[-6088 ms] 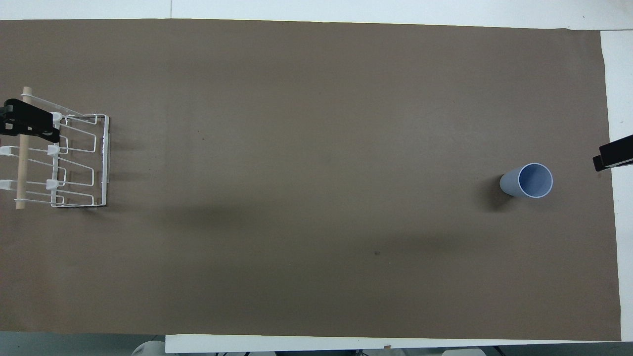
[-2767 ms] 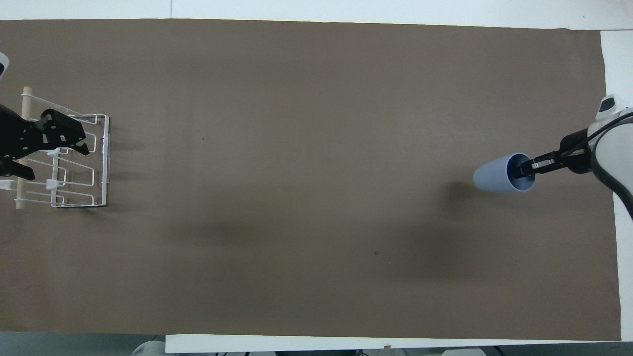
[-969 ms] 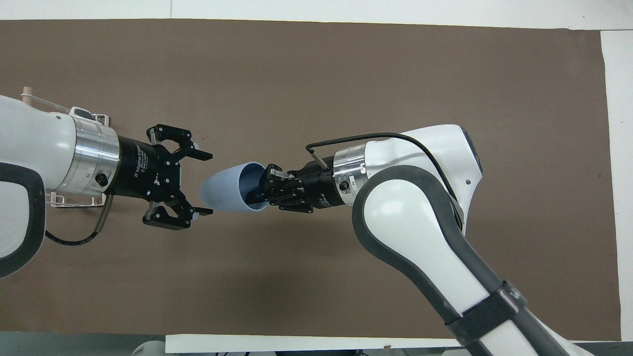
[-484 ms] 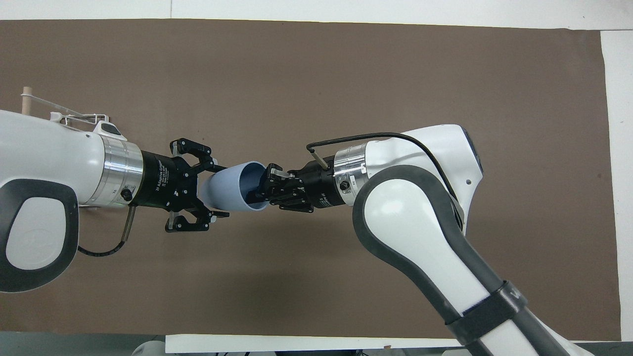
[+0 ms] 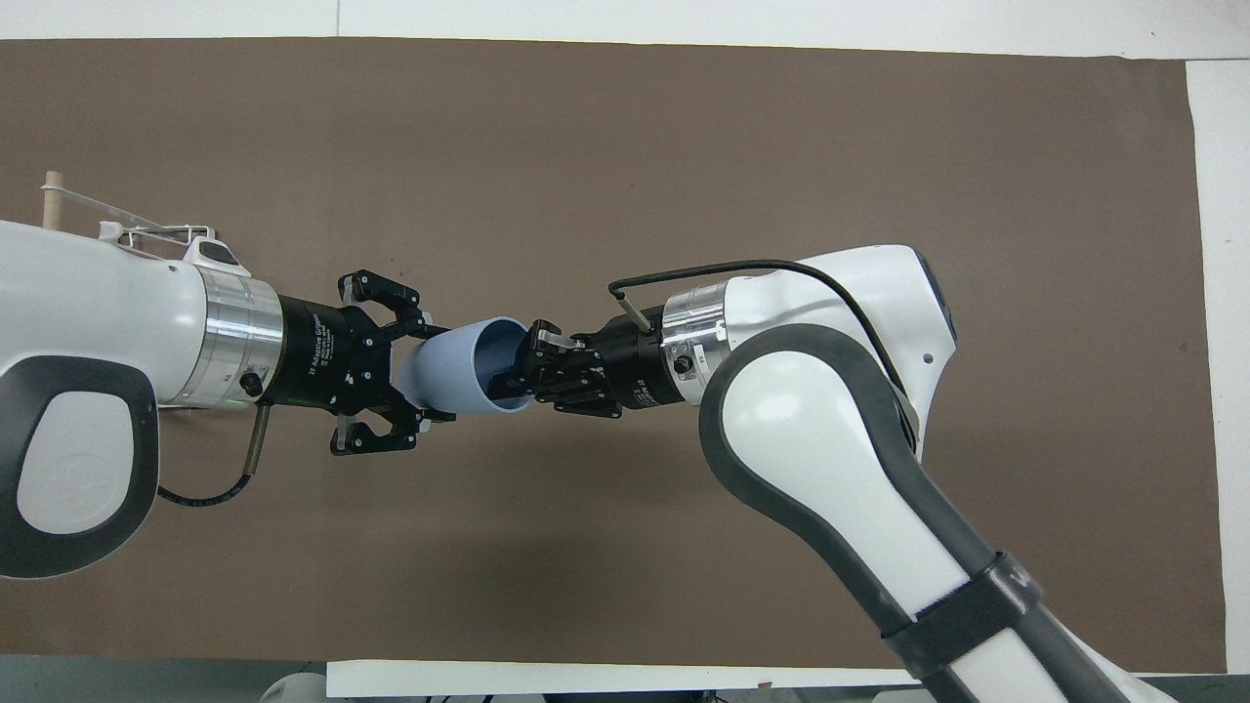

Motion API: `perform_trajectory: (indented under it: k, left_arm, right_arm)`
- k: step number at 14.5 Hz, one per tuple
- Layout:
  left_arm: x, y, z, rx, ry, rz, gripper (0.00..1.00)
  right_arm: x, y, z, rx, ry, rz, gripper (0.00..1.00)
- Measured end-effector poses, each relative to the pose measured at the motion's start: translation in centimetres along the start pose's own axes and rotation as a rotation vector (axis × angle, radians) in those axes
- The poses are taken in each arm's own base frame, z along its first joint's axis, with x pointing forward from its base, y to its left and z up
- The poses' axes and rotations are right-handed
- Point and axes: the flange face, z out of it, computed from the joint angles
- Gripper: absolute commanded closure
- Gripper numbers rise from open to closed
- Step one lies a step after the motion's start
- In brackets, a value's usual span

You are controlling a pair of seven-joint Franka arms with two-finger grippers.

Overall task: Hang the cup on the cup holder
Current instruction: 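Open the right gripper and withdraw it while the left gripper holds the cup, then move the cup with the left gripper over the wire rack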

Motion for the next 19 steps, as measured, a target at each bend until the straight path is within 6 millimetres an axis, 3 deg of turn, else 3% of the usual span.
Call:
perform_trajectory:
  k: [2, 4, 7, 9, 11, 14, 16, 19]
  left_arm:
    - [0.0, -0.3, 0.3, -0.007, 0.107, 0.055, 1.0]
    - [1.0, -0.2, 0.2, -0.012, 0.208, 0.086, 1.0]
    - [3.4, 0.6, -0.8, -0.035, 0.385, 0.121, 1.0]
    - [4.6, 0.9, -1.0, -0.044, 0.528, 0.163, 1.0]
    - [5.8, 1.3, -0.5, -0.032, 0.752, 0.197, 1.0]
    - [7.5, 2.3, 2.4, -0.002, 1.148, 0.24, 1.0]
    - [9.6, 3.4, 4.2, 0.03, 1.42, 0.246, 1.0]
    - [12.2, 5.0, 3.7, 0.023, 1.832, 0.198, 1.0]
  right_arm:
    - [0.2, 0.1, -0.2, 0.0, 0.01, 0.001, 0.0]
    - [1.8, 0.2, -3.0, -0.023, 0.075, -0.019, 0.0]
    - [4.3, 1.0, -13.5, -0.178, 0.255, -0.119, 0.0]
    - [4.4, 2.5, -20.7, -0.332, 0.323, -0.154, 0.0]
    - [3.7, 3.7, -26.0, -0.518, 0.362, -0.175, 0.0]
    - [2.6, 4.3, -31.5, -0.836, 0.396, -0.183, 0.0]
    - [1.2, 3.8, -35.1, -0.917, 0.401, -0.143, 0.0]
    - [-1.6, 2.2, -39.1, -0.998, 0.385, -0.12, 0.0]
